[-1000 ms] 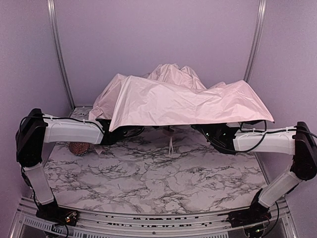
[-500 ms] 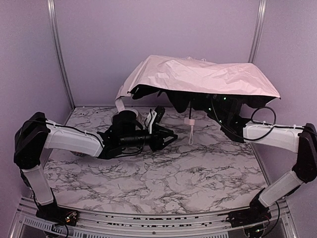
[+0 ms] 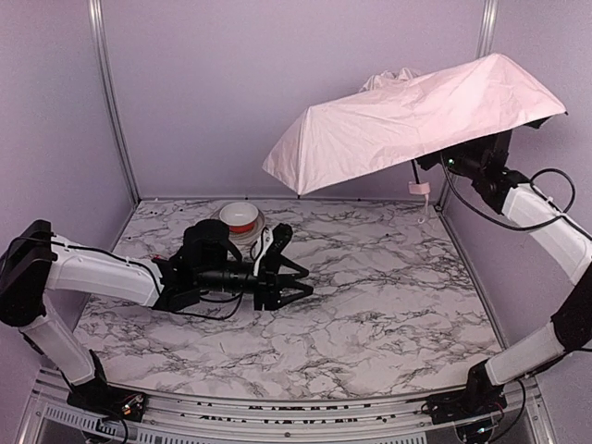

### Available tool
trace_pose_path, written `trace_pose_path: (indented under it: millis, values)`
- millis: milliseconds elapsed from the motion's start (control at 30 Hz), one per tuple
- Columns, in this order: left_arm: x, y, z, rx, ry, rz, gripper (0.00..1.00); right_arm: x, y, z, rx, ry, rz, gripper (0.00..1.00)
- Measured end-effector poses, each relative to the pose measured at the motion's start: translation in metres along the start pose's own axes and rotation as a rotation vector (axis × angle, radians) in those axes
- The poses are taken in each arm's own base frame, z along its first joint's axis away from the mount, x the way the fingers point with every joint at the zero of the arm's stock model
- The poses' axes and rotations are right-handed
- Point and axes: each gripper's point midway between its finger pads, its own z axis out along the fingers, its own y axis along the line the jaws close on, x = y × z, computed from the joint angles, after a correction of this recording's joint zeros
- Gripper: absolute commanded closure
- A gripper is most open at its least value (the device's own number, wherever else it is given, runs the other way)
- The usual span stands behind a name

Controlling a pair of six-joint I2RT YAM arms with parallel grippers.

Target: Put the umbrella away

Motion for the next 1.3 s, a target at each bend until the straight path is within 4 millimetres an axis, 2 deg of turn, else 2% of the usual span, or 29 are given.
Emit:
trace_pose_path:
  millis: [100,167,267,367,433,500,600,767,1033,1133,1300]
  values:
    - [-0.014,-0.003,-0.017,0.038,-0.031,0.033,0.48,0.001,0.03,-0.004,-0.189,0.101,-0.155,0.99]
    - [-0.022,-0.005,-0.028,0.057,-0.048,0.054,0.48,0.007,0.04,-0.007,-0.258,0.151,-0.218,1.0]
    - [-0.028,-0.012,-0.042,0.089,-0.059,0.089,0.47,0.028,0.047,-0.011,-0.323,0.246,-0.273,1.0]
    - [-0.023,-0.024,-0.052,0.129,-0.05,0.111,0.45,0.049,0.046,-0.012,-0.347,0.328,-0.285,1.0]
    - [-0.016,-0.03,-0.056,0.146,-0.037,0.12,0.41,0.056,0.045,-0.01,-0.368,0.366,-0.286,1.0]
    - [-0.004,-0.031,-0.059,0.146,-0.012,0.117,0.39,0.054,0.046,-0.005,-0.401,0.378,-0.296,1.0]
    - [0.007,-0.026,-0.059,0.118,0.019,0.115,0.34,0.04,0.05,-0.001,-0.456,0.358,-0.324,1.0]
    - [0.012,-0.006,-0.051,0.018,0.038,0.132,0.28,0.02,0.059,-0.006,-0.509,0.309,-0.357,1.0]
    - [0.041,0.034,-0.01,-0.054,0.055,0.032,0.23,0.017,0.066,-0.008,-0.545,0.293,-0.329,1.0]
    - [0.044,0.034,0.001,-0.035,0.008,0.014,0.23,0.016,0.068,-0.008,-0.55,0.287,-0.318,1.0]
    - [0.044,0.011,0.017,0.051,-0.054,0.005,0.27,0.013,0.067,-0.007,-0.543,0.278,-0.31,1.0]
